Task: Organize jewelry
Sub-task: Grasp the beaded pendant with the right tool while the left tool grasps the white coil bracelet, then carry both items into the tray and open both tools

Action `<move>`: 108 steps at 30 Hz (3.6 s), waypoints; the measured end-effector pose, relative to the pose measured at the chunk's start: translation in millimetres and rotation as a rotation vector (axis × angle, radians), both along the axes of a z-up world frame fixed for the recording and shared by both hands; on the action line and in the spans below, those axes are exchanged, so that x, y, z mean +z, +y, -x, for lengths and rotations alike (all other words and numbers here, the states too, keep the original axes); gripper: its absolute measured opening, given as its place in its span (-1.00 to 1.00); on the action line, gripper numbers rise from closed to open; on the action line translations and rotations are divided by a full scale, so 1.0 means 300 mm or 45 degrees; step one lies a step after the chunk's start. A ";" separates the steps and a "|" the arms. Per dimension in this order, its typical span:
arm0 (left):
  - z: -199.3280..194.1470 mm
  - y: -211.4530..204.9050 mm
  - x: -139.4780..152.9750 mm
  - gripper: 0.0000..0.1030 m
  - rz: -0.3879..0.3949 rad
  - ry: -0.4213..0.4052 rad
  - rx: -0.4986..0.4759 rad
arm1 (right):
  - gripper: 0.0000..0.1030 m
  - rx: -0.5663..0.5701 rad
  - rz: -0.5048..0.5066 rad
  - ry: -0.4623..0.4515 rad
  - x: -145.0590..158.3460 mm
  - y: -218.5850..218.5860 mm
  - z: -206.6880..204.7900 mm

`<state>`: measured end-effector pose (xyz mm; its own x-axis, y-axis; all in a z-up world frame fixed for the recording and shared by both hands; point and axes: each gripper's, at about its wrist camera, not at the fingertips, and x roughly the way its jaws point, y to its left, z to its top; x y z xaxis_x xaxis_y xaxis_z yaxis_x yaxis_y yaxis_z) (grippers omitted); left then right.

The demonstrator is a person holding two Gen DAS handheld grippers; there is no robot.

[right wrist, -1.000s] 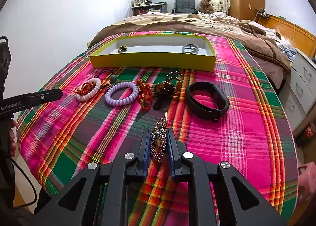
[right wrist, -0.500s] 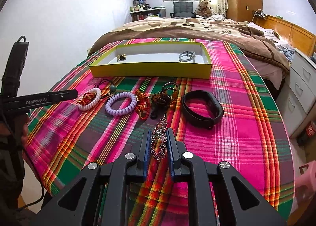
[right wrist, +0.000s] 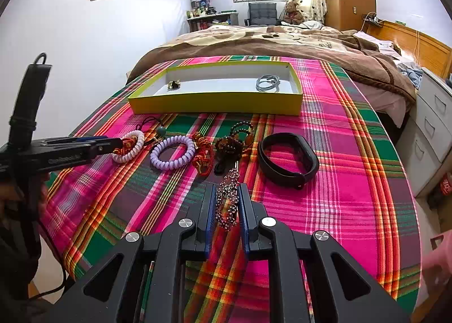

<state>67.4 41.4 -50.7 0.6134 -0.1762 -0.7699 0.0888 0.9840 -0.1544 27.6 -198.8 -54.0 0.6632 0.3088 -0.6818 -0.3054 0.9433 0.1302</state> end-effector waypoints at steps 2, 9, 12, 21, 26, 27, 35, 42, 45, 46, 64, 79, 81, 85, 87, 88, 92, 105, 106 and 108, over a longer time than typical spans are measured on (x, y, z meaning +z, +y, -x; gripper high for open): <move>-0.002 0.015 0.010 -0.26 0.022 -0.014 0.018 | -0.69 0.000 -0.008 -0.001 0.001 -0.003 -0.003; -0.057 0.023 0.013 -0.26 -0.010 -0.008 0.025 | -0.69 0.002 -0.016 0.006 -0.003 -0.004 -0.008; -0.070 -0.005 -0.012 -0.26 -0.053 0.023 -0.010 | -0.69 0.004 -0.013 0.009 -0.005 -0.004 -0.008; -0.083 -0.030 -0.026 -0.60 -0.139 0.036 -0.032 | -0.69 0.009 -0.011 0.010 -0.003 0.000 -0.017; -0.081 -0.049 -0.024 -0.78 -0.160 0.034 -0.072 | -0.69 0.012 -0.013 0.010 -0.003 0.005 -0.017; -0.080 -0.050 -0.023 -0.79 -0.159 0.034 -0.079 | -0.69 0.012 -0.013 0.009 -0.002 0.004 -0.018; -0.044 -0.021 -0.002 -0.82 -0.101 -0.002 -0.046 | -0.69 0.008 -0.016 0.005 0.003 0.005 -0.015; -0.005 0.007 0.024 -0.82 -0.042 -0.028 -0.021 | -0.69 0.010 -0.018 -0.003 0.011 0.006 -0.009; 0.011 0.006 0.040 -0.82 -0.042 -0.045 -0.024 | -0.69 0.008 -0.022 -0.008 0.017 0.004 -0.001; 0.017 0.004 0.047 -0.82 -0.046 -0.052 -0.022 | -0.69 0.007 -0.024 -0.010 0.019 0.003 0.000; -0.045 0.026 0.200 -0.82 -0.024 -0.178 0.022 | -0.69 0.023 -0.035 -0.142 0.176 0.023 -0.109; -0.330 0.009 0.187 -0.82 -0.058 -0.143 0.027 | -0.69 0.018 -0.037 -0.075 0.191 0.065 -0.491; -0.368 0.015 0.169 -0.82 -0.047 -0.125 0.032 | -0.69 0.024 -0.021 -0.057 0.179 0.075 -0.540; -0.431 0.024 0.133 -0.82 -0.058 -0.105 0.052 | -0.69 0.030 0.032 -0.024 0.148 0.108 -0.623; -0.458 0.025 0.112 -0.82 -0.058 -0.083 0.053 | -0.69 0.036 0.040 -0.007 0.132 0.118 -0.655; -0.471 0.022 0.101 -0.82 -0.060 -0.076 0.047 | -0.69 0.038 0.044 0.002 0.123 0.124 -0.671; -0.505 0.014 0.067 -0.82 -0.065 -0.047 0.048 | -0.69 0.038 0.051 0.045 0.088 0.138 -0.725; -0.551 0.021 0.003 -0.82 -0.045 0.008 0.042 | -0.69 0.049 0.076 0.153 0.030 0.164 -0.802; -0.551 0.020 0.004 -0.82 -0.046 0.005 0.037 | -0.69 0.049 0.077 0.162 0.027 0.167 -0.808; -0.556 0.019 0.001 -0.82 -0.050 0.014 0.037 | -0.69 0.056 0.078 0.179 0.020 0.170 -0.815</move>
<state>234.3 47.2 -50.3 0.6095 -0.1279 -0.7824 0.0589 0.9915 -0.1162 272.1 -147.7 -48.0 0.5466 0.2903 -0.7854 -0.3291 0.9370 0.1173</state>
